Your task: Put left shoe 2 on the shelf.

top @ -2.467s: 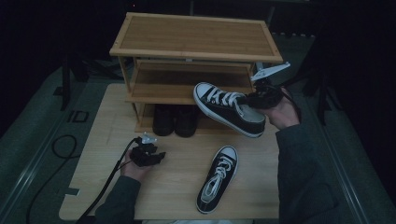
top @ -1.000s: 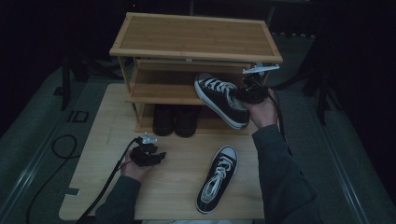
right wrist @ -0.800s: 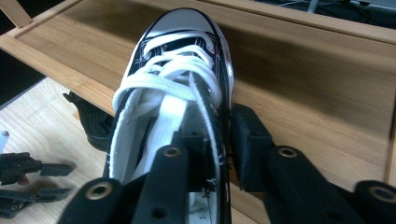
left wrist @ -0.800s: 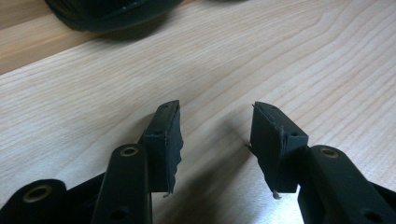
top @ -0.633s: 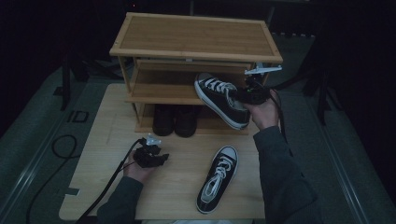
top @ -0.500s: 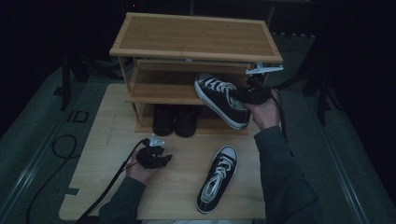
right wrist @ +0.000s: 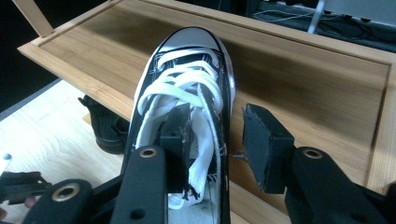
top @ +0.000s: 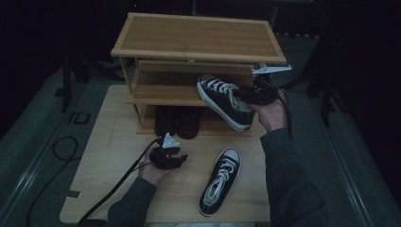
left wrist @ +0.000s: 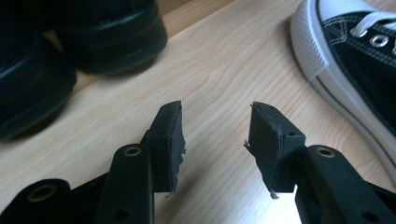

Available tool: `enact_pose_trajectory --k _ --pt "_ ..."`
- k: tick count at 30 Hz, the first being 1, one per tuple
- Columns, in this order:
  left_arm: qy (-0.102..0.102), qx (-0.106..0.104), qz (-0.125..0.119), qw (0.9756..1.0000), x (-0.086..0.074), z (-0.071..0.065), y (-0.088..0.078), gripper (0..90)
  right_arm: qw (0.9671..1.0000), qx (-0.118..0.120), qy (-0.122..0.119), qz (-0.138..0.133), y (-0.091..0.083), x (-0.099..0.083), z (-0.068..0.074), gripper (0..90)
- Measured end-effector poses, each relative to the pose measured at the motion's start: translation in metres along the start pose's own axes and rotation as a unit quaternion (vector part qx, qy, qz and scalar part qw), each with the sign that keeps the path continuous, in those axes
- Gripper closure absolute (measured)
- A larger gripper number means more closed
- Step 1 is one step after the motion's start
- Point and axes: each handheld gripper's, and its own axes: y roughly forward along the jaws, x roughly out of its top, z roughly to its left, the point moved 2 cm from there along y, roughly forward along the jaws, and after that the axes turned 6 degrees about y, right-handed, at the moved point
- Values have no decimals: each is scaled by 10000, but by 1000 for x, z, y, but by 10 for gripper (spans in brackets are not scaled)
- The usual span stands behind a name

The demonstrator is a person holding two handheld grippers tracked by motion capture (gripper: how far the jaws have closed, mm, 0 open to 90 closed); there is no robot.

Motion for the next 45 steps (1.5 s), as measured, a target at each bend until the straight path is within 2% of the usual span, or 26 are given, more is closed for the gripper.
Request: enact_pose_trajectory --k 8,10,11,15,18,22,24,34,38,40,43,45 --pt "92 -143 -259 9995 22 -10 10 576 10000 36 -78 -29 -6 1 1 611" --pt "77 -165 -331 9993 27 -11 12 590 9999 35 -86 -47 -8 1 1 611" --pt "-2 -199 -427 9989 30 -12 14 597 9999 39 -93 -53 -9 1 2 612" --pt "-35 -194 -401 9990 36 -10 20 630 9999 44 -127 -77 -13 2 1 614" --pt "-95 -293 -502 9983 39 -10 24 649 9999 60 -125 -86 -16 2 0 628" --pt "77 -278 -366 9989 42 -11 34 671 9999 47 -134 -64 -18 3 -1 647" --pt "92 -333 -397 9986 45 -12 37 676 9999 57 -151 -39 -18 3 -1 660" --pt "40 -210 -360 9991 59 -4 52 708 9998 38 -165 -94 -28 4 -7 713" --pt "98 -167 -306 9993 69 -2 63 727 9998 -18 -123 -174 -36 3 -13 728" --pt "200 -73 -215 9995 73 -3 69 743 9997 -39 -120 -199 -39 2 -16 731" --pt "114 -17 -239 9996 80 -2 79 772 9997 -81 -59 -217 -42 -1 -21 733" --pt "-101 28 -292 9995 81 1 86 812 9997 -109 -51 -213 -44 -3 -24 741"
